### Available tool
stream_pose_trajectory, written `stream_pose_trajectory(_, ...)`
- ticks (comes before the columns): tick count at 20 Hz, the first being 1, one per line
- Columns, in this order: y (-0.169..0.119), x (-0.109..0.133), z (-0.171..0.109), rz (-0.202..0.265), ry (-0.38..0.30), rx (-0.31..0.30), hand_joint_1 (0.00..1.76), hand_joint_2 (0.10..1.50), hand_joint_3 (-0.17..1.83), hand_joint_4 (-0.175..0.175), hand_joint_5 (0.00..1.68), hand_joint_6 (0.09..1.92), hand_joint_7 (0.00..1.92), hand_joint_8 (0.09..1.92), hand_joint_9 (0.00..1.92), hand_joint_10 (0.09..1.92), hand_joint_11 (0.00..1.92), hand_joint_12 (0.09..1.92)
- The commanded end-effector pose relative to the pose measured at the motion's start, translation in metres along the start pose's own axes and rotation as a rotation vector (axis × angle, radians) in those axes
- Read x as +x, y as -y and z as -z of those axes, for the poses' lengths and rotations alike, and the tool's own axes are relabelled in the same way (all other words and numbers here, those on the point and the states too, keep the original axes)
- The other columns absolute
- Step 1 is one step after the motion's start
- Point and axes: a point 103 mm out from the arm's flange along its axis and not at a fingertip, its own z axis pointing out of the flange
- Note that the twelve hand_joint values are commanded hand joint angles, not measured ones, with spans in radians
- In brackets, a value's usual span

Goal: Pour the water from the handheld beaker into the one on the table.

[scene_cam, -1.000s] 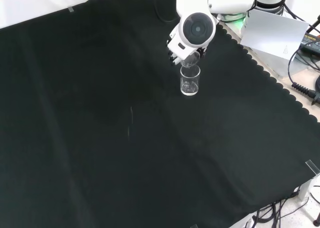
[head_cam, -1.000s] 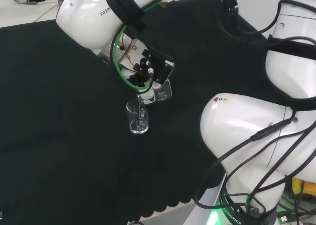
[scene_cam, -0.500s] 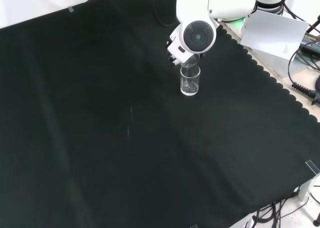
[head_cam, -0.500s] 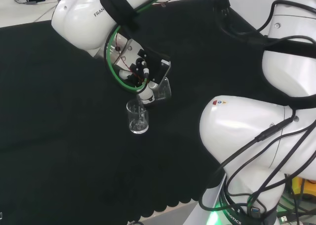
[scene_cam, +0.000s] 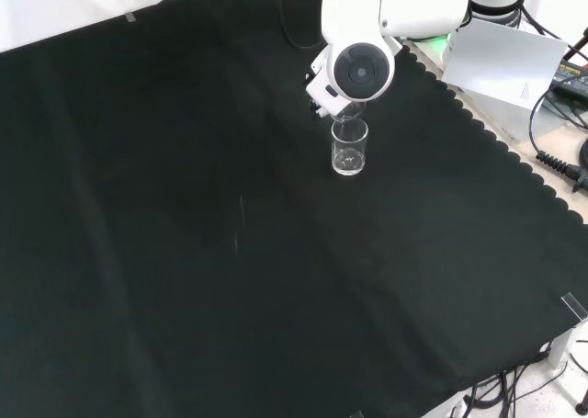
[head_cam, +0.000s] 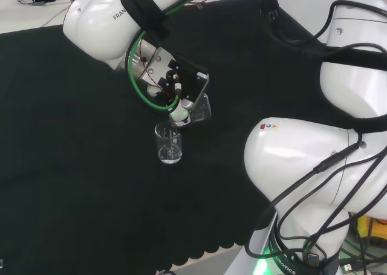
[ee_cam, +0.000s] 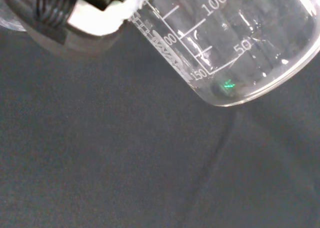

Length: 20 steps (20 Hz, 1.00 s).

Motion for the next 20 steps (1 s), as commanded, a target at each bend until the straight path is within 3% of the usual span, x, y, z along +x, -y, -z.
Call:
stream_pose_trajectory(1,0.001,0.000,0.001,-0.003,0.001,-0.003,1.44,1.00,-0.17,-0.175,1.46,0.09,1.41,0.38,1.64,0.09,1.41,0.65)
stream_pose_trajectory(13,0.003,-0.001,0.002,-0.002,-0.006,-0.015,1.44,1.00,-0.17,-0.175,1.46,0.09,1.42,0.38,1.64,0.09,1.41,0.65)
stream_pose_trajectory(18,0.005,-0.006,-0.001,0.006,-0.068,-0.062,1.44,1.00,-0.17,-0.175,1.46,0.09,1.42,0.38,1.64,0.09,1.41,0.65)
stream_pose_trajectory(20,0.006,-0.010,-0.003,0.013,-0.123,-0.091,1.44,1.00,-0.17,-0.175,1.46,0.09,1.42,0.38,1.64,0.09,1.41,0.65)
